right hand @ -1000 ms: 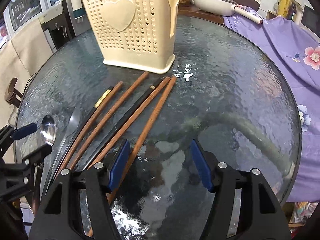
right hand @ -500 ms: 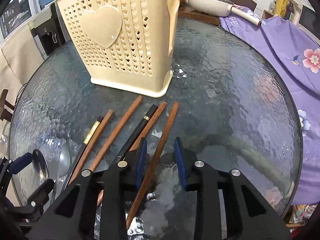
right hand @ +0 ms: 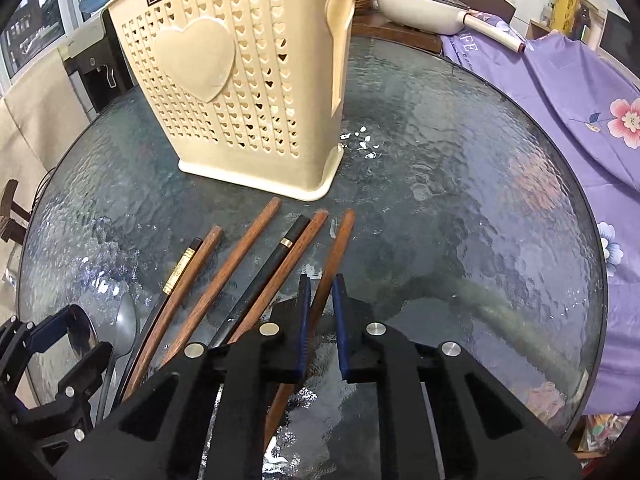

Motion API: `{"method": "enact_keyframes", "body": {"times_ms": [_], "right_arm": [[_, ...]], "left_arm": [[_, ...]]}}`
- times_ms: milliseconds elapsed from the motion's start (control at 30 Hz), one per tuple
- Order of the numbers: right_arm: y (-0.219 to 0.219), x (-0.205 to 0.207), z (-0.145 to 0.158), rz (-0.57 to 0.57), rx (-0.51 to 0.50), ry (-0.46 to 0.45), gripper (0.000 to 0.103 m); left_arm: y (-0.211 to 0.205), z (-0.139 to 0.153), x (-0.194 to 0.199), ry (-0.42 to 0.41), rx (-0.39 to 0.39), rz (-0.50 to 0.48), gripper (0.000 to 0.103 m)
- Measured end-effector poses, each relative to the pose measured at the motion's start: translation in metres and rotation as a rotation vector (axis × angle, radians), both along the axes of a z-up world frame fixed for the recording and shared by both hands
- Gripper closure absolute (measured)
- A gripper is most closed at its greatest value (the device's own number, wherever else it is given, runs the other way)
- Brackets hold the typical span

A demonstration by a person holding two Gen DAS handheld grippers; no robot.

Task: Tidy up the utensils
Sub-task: 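Lower the spoon into the cream holder and open while the right tool drops its chopstick in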

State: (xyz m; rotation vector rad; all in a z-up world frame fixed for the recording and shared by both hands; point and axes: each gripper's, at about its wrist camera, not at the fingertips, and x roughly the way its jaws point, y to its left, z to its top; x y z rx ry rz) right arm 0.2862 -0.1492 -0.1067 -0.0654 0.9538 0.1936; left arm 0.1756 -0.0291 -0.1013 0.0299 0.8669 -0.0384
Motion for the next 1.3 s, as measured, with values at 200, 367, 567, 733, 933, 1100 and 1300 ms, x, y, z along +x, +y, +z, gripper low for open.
{"method": "enact_keyframes", "body": {"times_ms": [200, 367, 567, 733, 933, 1100, 1300], "right_arm": [[-0.012, 0.006, -0.001, -0.025, 0.059, 0.002, 0.096], [-0.024, 0.008, 0.004, -0.029, 0.133, -0.003, 0.096], [-0.037, -0.005, 0.036, -0.013, 0.23, -0.104, 0.096], [-0.045, -0.025, 0.071, 0.041, 0.306, -0.2, 0.096], [-0.048, -0.052, 0.106, 0.108, 0.361, -0.277, 0.096], [-0.047, -0.064, 0.114, 0.132, 0.374, -0.276, 0.096], [-0.047, -0.073, 0.128, 0.153, 0.372, -0.305, 0.096]], "left_arm": [[0.0, 0.001, 0.002, 0.002, -0.028, -0.017, 0.057], [0.005, 0.013, 0.002, -0.032, -0.063, -0.042, 0.057], [0.013, 0.038, -0.004, -0.1, -0.124, -0.079, 0.057], [0.022, 0.067, -0.014, -0.175, -0.17, -0.098, 0.057], [0.028, 0.095, -0.026, -0.246, -0.216, -0.135, 0.058], [0.027, 0.102, -0.03, -0.265, -0.212, -0.147, 0.058], [0.027, 0.108, -0.03, -0.279, -0.217, -0.156, 0.058]]}}
